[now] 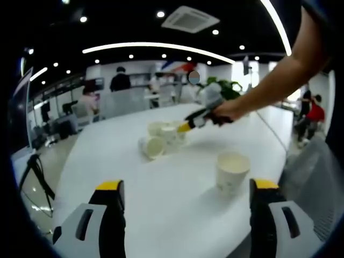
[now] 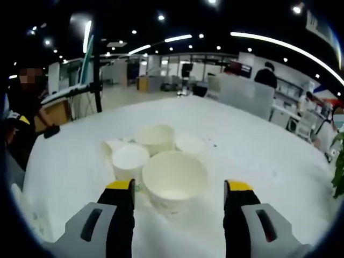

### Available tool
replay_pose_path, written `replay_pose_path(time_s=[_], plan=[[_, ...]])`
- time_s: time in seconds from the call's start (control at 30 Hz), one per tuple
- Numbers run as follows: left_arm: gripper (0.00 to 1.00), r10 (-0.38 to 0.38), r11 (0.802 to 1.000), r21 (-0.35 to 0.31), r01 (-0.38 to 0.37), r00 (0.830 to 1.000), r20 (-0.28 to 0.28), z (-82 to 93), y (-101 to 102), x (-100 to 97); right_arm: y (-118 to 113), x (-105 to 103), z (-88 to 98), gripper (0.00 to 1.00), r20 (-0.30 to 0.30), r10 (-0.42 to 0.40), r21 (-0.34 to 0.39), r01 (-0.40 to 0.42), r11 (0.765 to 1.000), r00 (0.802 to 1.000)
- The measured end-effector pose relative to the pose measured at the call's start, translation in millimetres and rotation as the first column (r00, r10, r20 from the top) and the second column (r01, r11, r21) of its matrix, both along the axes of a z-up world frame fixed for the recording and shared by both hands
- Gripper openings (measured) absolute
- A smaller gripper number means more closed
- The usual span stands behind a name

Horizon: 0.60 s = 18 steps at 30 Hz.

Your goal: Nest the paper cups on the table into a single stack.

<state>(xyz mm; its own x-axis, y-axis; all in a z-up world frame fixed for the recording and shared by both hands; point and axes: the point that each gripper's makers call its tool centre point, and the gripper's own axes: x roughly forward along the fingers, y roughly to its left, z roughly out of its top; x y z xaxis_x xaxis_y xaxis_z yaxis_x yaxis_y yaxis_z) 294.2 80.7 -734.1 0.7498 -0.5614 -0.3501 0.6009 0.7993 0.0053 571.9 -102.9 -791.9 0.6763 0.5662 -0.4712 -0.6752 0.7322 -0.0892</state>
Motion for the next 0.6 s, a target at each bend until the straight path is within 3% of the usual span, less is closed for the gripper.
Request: replay_pose_path(time_s=[0.1,0.6], plan=[[0.94,-0.003,1.000,0.002,0.003,1.000,-0.004,-1.1,-0.3,-0.2,1.7,0.7,-4.7,0.51,-0.018,0.000,0.002,0.000,1.000,1.000],[0.93,0.000,1.000,0.005,0.000,1.000,-0.004,-2.6,1.7,0.8,7.2,7.1,-5.7,0.38,-0.044,0.012,0.045,-0.010,0.999,0.999]])
